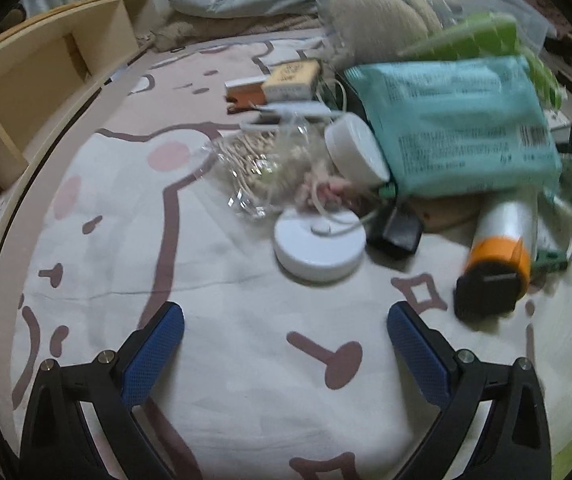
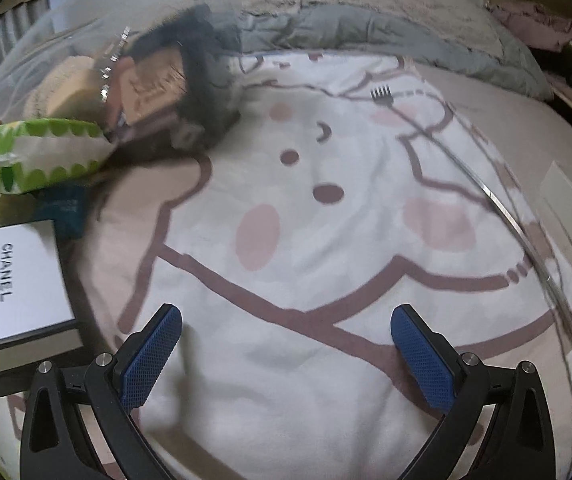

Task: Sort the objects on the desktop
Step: 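Lower the right tool toward the black-and-white CHANEL box, then grasp the CHANEL box with the right tool and lift it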

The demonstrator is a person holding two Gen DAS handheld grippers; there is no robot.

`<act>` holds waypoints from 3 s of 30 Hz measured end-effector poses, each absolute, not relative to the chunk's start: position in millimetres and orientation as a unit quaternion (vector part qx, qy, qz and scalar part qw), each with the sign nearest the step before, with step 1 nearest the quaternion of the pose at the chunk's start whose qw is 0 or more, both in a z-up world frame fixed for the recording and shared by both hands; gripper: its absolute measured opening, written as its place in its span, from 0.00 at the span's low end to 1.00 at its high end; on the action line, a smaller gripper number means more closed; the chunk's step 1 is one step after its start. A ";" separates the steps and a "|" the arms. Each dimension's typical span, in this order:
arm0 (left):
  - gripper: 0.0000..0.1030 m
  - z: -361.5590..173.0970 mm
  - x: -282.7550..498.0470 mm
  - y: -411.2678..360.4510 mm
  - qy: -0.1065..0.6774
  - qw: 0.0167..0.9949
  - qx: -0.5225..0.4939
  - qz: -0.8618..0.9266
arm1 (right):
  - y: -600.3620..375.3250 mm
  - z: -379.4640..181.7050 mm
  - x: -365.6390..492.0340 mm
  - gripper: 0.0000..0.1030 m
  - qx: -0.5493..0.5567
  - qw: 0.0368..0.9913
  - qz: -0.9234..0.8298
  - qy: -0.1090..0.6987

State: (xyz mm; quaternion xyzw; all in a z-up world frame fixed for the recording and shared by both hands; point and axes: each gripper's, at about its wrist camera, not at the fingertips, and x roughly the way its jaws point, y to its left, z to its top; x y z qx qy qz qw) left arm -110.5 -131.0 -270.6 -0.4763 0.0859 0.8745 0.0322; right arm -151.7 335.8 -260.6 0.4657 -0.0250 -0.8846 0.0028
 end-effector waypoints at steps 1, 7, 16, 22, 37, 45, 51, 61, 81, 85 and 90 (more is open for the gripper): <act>1.00 -271.5 -109.5 -131.1 0.086 0.033 -0.475 0.875 | 336.9 -263.9 -152.0 1.00 0.471 -0.001 -0.881 -0.028; 1.00 -278.9 -106.6 -133.8 0.076 0.034 -0.481 0.873 | 335.4 -274.7 -155.0 1.00 0.493 -0.008 -0.870 -0.020; 1.00 -282.3 -104.5 -134.2 0.073 0.031 -0.466 0.881 | 337.5 -287.5 -153.0 1.00 0.489 -0.007 -0.872 -0.022; 1.00 -282.1 -105.2 -133.9 0.074 0.030 -0.467 0.880 | 332.3 -288.4 -161.8 1.00 0.508 -0.017 -0.861 -0.003; 1.00 -282.3 -103.7 -137.3 0.068 0.037 -0.457 0.886 | 226.6 -191.6 -124.7 1.00 0.409 0.231 -0.883 0.028; 1.00 -281.8 -103.0 -137.6 0.069 0.038 -0.455 0.887 | 204.9 -222.1 -116.3 1.00 0.452 0.221 -0.859 0.093; 1.00 -282.3 -102.3 -138.3 0.068 0.039 -0.453 0.888 | 248.5 -205.5 -129.7 1.00 0.423 0.157 -0.892 -0.017; 0.98 -277.4 -101.6 -137.4 0.071 0.039 -0.454 0.887 | 301.4 -206.8 -145.3 1.00 0.414 0.048 -0.903 -0.105; 0.98 -171.9 -146.6 18.1 0.253 0.131 -0.324 0.902 | 315.6 -220.4 -141.1 1.00 0.446 0.015 -0.885 -0.132; 0.98 -172.0 -165.4 45.1 0.246 0.140 -0.318 0.905 | 316.3 -220.6 -141.0 1.00 0.445 0.017 -0.885 -0.134; 0.98 -184.8 -180.3 69.3 0.224 0.145 -0.337 0.903 | 314.8 -223.7 -141.6 1.00 0.453 0.021 -0.882 -0.131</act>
